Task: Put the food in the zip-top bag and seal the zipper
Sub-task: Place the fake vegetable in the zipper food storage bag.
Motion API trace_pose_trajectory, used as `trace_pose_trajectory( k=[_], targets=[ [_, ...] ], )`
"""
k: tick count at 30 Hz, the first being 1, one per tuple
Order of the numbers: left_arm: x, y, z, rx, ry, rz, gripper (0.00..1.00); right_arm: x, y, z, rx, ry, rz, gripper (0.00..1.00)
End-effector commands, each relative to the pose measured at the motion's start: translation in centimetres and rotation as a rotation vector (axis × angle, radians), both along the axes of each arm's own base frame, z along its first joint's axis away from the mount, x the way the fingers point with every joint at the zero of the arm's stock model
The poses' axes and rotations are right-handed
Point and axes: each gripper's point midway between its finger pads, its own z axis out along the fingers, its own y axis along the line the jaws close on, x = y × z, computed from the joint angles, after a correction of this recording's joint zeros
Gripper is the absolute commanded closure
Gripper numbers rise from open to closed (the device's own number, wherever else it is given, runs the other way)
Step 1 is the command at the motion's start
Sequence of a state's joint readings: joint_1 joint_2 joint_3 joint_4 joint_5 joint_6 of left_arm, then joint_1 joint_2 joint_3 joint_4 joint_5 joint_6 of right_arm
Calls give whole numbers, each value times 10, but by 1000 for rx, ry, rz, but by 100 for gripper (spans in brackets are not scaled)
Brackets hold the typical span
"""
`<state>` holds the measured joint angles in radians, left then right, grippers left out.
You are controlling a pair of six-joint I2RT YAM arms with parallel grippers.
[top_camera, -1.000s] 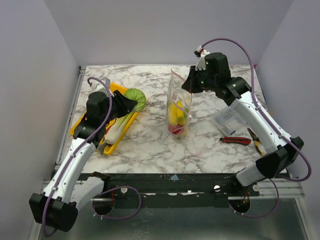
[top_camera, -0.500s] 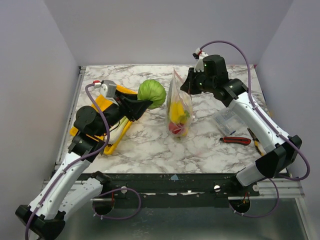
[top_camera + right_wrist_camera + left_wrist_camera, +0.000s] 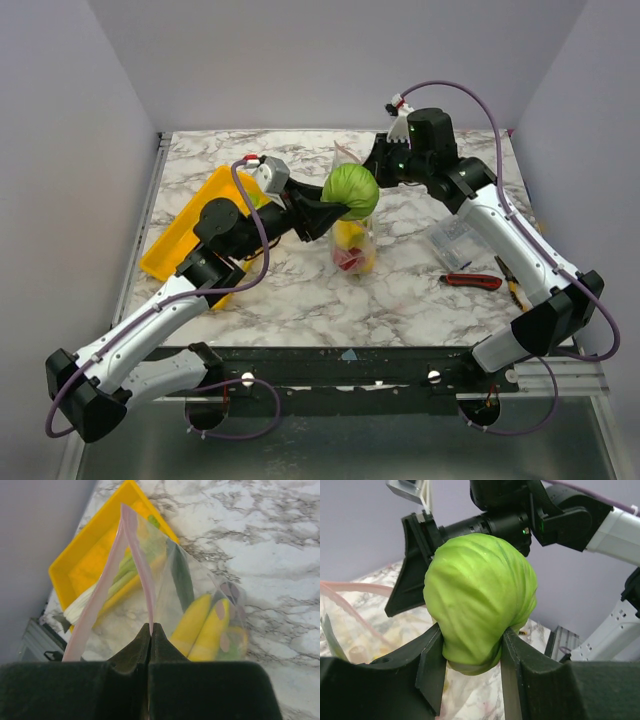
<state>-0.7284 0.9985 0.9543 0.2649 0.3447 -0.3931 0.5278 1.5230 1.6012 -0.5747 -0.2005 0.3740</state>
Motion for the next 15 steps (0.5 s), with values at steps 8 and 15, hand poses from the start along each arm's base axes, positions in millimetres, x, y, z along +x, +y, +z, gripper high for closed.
trace_pose_trajectory(
  k=[8,15],
  targets=[
    [7,34,35,-213,-52,168,100,-21,39,47,257,21,177,100],
    [41,22,-18,-98,33,257,100,-22,39,48,266,15,175,99]
  ],
)
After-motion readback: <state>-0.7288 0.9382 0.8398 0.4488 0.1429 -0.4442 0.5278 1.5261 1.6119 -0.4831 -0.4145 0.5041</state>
